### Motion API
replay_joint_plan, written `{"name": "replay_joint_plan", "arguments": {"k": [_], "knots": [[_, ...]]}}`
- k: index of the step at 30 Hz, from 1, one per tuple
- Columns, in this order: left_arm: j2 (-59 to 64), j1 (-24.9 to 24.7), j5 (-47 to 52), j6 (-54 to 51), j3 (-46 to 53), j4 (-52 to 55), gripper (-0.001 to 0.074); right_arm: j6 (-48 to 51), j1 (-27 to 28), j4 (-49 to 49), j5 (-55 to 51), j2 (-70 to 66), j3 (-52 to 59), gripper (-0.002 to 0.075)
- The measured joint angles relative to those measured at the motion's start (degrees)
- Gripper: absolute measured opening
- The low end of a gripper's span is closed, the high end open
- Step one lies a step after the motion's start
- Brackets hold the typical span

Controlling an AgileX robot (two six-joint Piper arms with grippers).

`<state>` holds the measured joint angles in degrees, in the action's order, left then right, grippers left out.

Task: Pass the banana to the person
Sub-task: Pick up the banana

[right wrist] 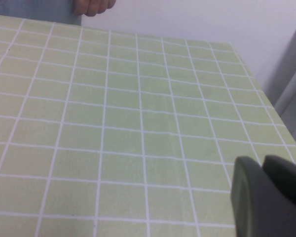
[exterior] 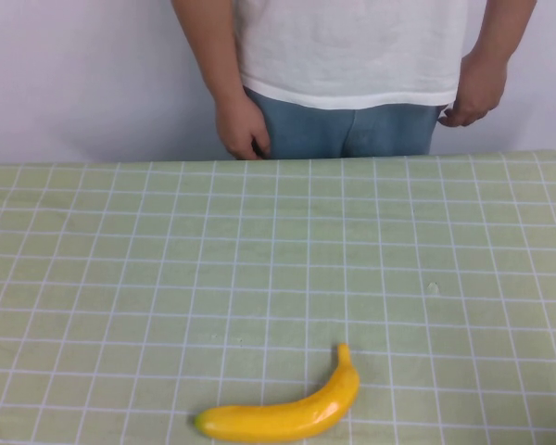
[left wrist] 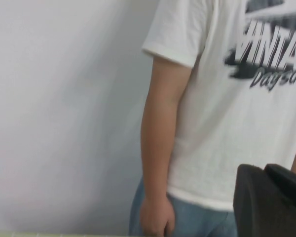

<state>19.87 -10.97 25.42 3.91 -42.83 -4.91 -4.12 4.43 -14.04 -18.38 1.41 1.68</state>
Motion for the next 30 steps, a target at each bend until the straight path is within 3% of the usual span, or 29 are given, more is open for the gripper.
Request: {"name": "replay_joint_plan", "arguments": {"k": [7, 16, 19, 24, 30], "knots": [[3.95, 0.00, -0.12, -7.04, -0.71, -1.56, -0.0004, 0.00, 0.00, 0.00, 0.00, 0.00, 0.00, -0.0007], [24.65, -1.87, 24.36, -37.06, -6.36, -18.72, 0.0018, 0.00, 0.00, 0.00, 0.00, 0.00, 0.00, -0.0007], [30.61, -5.18, 27.77, -41.46, -7.88, -20.84, 0.0129, 0.00, 0.00, 0.00, 0.00, 0.00, 0.00, -0.0007], [40.27, -13.23, 29.94, -46.11, -8.39, -21.33, 0.0406, 0.00, 0.00, 0.00, 0.00, 0.00, 0.00, -0.0007], [53.00, -24.97, 29.37, -51.17, -8.39, -18.51, 0.0475, 0.00, 0.00, 0.00, 0.00, 0.00, 0.00, -0.0007]]}}
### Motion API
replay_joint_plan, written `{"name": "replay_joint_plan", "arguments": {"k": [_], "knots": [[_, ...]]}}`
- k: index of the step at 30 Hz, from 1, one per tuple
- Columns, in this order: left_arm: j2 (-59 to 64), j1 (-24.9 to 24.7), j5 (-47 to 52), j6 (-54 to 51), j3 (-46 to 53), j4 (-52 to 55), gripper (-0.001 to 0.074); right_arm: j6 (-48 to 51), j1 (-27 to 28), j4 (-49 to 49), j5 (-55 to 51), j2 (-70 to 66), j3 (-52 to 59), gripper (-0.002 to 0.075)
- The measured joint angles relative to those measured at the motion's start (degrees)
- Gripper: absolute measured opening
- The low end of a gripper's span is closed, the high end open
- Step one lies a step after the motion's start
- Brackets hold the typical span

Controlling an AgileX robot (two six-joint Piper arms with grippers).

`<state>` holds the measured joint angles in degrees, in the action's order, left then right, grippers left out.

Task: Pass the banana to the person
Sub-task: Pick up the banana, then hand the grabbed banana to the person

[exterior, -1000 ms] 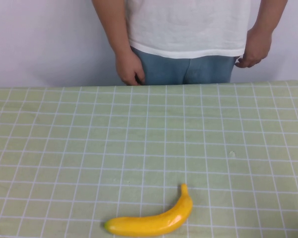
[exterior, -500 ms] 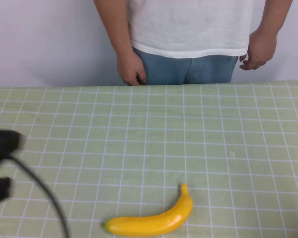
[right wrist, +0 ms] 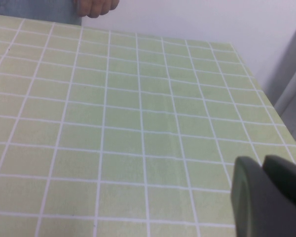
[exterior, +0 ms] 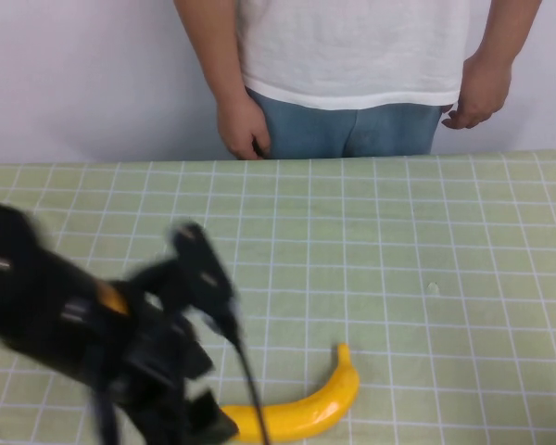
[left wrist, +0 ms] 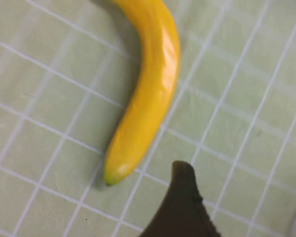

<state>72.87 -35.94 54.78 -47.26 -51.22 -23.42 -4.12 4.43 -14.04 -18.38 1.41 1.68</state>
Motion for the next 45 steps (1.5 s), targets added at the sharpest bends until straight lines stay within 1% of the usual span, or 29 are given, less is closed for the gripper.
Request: {"name": "replay_joint_plan", "arguments": {"k": [3, 6, 8, 10, 20, 22, 23, 24, 26, 27, 28, 31, 34, 40, 45], "knots": [[6.09, -4.49, -3.21, 1.35, -0.13, 4.57, 0.0480, 0.00, 0.00, 0.00, 0.00, 0.00, 0.00, -0.0007], [11.70, -7.43, -7.07, 3.36, -0.24, 8.42, 0.0480, 0.00, 0.00, 0.00, 0.00, 0.00, 0.00, -0.0007], [15.26, -8.49, -9.53, 4.15, -0.33, 9.87, 0.0482, 0.00, 0.00, 0.00, 0.00, 0.00, 0.00, -0.0007], [18.14, -9.11, -11.80, 4.39, -0.33, 10.38, 0.0482, 0.00, 0.00, 0.00, 0.00, 0.00, 0.00, -0.0007], [30.19, -9.20, -20.62, 4.61, -0.67, 12.37, 0.0482, 0.00, 0.00, 0.00, 0.00, 0.00, 0.00, -0.0007], [31.95, -9.20, -20.83, 4.61, -0.67, 12.35, 0.0468, 0.00, 0.00, 0.00, 0.00, 0.00, 0.00, -0.0007], [32.55, -9.20, -20.83, 4.79, -0.78, 12.69, 0.0444, 0.00, 0.00, 0.00, 0.00, 0.00, 0.00, -0.0007], [32.66, -9.20, -20.83, 5.03, -0.84, 12.69, 0.0403, 0.00, 0.00, 0.00, 0.00, 0.00, 0.00, -0.0007], [32.67, -9.20, -20.29, 5.15, -0.95, 13.24, 0.0280, 0.00, 0.00, 0.00, 0.00, 0.00, 0.00, -0.0007], [32.67, -9.20, -19.61, 5.15, -0.95, 13.77, 0.0268, 0.00, 0.00, 0.00, 0.00, 0.00, 0.00, -0.0007], [32.67, -9.20, -18.99, 5.26, -0.95, 14.49, 0.0281, 0.00, 0.00, 0.00, 0.00, 0.00, 0.00, -0.0007], [31.69, -9.20, -15.93, 6.88, -0.95, 17.39, 0.0274, 0.00, 0.00, 0.00, 0.00, 0.00, 0.00, -0.0007], [28.90, -9.20, -13.61, 10.65, -0.95, 22.15, 0.0274, 0.00, 0.00, 0.00, 0.00, 0.00, 0.00, -0.0007], [16.04, -9.20, -11.99, 17.36, -1.59, 32.87, 0.0274, 0.00, 0.00, 0.00, 0.00, 0.00, 0.00, -0.0007], [6.66, -9.20, -11.20, 18.46, -7.26, 37.95, 0.0274, 0.00, 0.00, 0.00, 0.00, 0.00, 0.00, -0.0007]]}}
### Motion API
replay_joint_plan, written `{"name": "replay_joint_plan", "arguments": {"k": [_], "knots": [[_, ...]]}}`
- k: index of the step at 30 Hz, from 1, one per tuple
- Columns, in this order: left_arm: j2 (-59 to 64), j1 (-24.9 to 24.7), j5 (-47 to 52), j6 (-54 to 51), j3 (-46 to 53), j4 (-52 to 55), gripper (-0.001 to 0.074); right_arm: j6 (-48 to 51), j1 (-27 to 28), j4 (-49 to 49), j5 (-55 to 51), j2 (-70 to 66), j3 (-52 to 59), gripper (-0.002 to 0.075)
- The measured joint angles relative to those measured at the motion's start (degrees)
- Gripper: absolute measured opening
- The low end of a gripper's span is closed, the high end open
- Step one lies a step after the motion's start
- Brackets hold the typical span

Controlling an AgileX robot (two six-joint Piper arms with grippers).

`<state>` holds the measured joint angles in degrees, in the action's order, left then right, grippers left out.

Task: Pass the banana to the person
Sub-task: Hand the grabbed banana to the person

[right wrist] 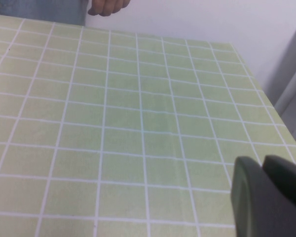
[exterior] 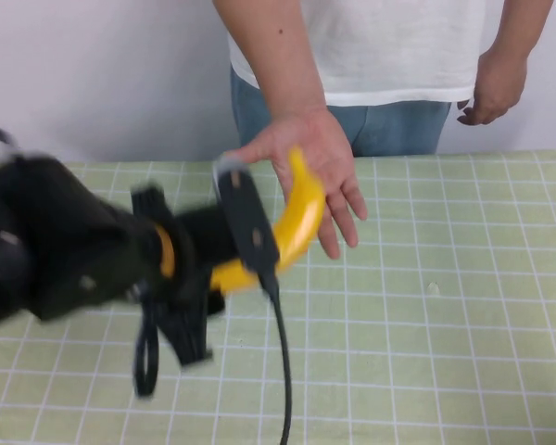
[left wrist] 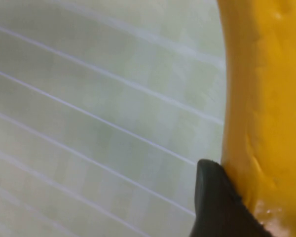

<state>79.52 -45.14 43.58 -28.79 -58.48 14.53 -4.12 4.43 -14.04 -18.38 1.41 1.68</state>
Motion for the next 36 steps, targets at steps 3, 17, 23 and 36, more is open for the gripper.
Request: {"name": "replay_joint_plan", "arguments": {"k": [3, 17, 23, 36], "knots": [[-2.04, 0.00, 0.60, -0.51, -6.03, 1.41, 0.0273, 0.00, 0.00, 0.00, 0.00, 0.00, 0.00, -0.0007], [14.67, 0.00, 12.40, -10.02, -29.06, 1.88, 0.0273, 0.00, 0.00, 0.00, 0.00, 0.00, 0.00, -0.0007], [20.63, 0.00, 11.60, -6.44, -29.09, 2.68, 0.0273, 0.00, 0.00, 0.00, 0.00, 0.00, 0.00, -0.0007], [18.90, -0.09, 10.18, 1.94, -29.09, 5.90, 0.0518, 0.00, 0.00, 0.00, 0.00, 0.00, 0.00, -0.0007]]}}
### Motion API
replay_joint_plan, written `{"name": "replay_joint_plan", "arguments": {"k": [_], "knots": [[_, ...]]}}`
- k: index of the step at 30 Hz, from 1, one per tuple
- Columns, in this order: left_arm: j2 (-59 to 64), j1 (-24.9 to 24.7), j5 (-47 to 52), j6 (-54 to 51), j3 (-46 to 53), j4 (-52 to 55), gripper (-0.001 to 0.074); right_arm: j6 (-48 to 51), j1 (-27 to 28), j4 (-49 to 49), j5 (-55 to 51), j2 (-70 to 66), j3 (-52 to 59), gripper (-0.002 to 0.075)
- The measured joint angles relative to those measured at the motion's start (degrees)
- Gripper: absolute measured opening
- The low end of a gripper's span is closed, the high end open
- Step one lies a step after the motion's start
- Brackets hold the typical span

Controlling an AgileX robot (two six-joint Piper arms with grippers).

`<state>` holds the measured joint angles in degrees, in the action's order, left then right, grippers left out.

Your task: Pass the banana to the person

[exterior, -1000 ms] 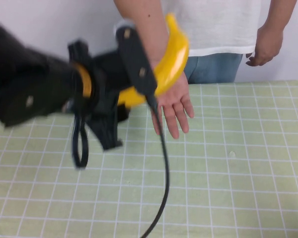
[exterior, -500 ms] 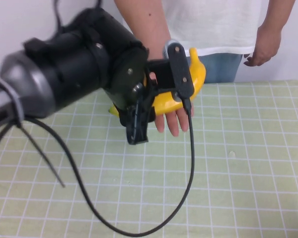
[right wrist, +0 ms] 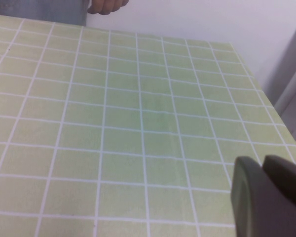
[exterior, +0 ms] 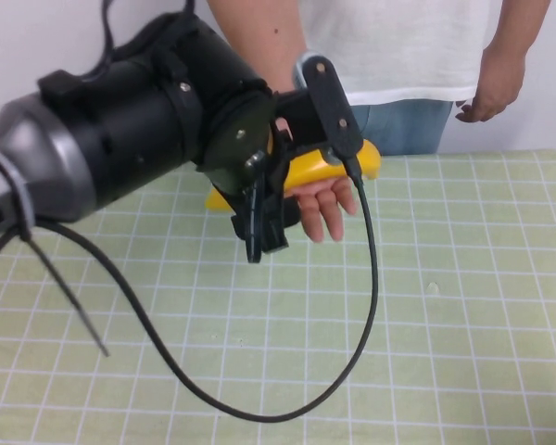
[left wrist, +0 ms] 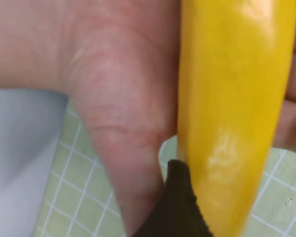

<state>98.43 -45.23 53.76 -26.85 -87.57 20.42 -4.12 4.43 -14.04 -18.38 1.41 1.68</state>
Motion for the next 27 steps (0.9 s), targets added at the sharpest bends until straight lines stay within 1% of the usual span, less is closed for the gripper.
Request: {"name": "replay_joint_plan", "arguments": {"k": [6, 8, 9, 12, 13, 15, 17, 20, 23, 27], "knots": [[-6.02, -0.04, 3.09, 4.95, 0.00, 3.98, 0.0515, 0.00, 0.00, 0.00, 0.00, 0.00, 0.00, -0.0007], [-8.88, -0.04, 4.74, 6.55, 0.00, 4.49, 0.0468, 0.00, 0.00, 0.00, 0.00, 0.00, 0.00, -0.0007], [-10.58, -0.04, 5.69, 7.13, 0.00, 4.49, 0.0412, 0.00, 0.00, 0.00, 0.00, 0.00, 0.00, -0.0007], [-15.59, -0.04, 9.51, 8.16, 0.00, 4.15, 0.0166, 0.00, 0.00, 0.00, 0.00, 0.00, 0.00, -0.0007], [-17.41, -0.04, 10.94, 8.76, 0.00, 3.73, 0.0109, 0.00, 0.00, 0.00, 0.00, 0.00, 0.00, -0.0007], [-20.63, -0.04, 13.05, 10.41, 0.00, 2.88, 0.0046, 0.00, 0.00, 0.00, 0.00, 0.00, 0.00, -0.0007], [-24.19, -0.04, 14.30, 12.12, 0.17, 1.57, 0.0020, 0.00, 0.00, 0.00, 0.00, 0.00, 0.00, -0.0007], [-29.63, -0.04, 14.29, 14.64, 2.82, -1.23, 0.0004, 0.00, 0.00, 0.00, 0.00, 0.00, 0.00, -0.0007], [-35.78, -0.04, 13.10, 16.18, 7.78, -5.35, 0.0000, 0.00, 0.00, 0.00, 0.00, 0.00, 0.00, -0.0007], [-45.35, -0.04, 9.90, 18.86, 17.46, -9.99, -0.0001, 0.00, 0.00, 0.00, 0.00, 0.00, 0.00, -0.0007]]}}
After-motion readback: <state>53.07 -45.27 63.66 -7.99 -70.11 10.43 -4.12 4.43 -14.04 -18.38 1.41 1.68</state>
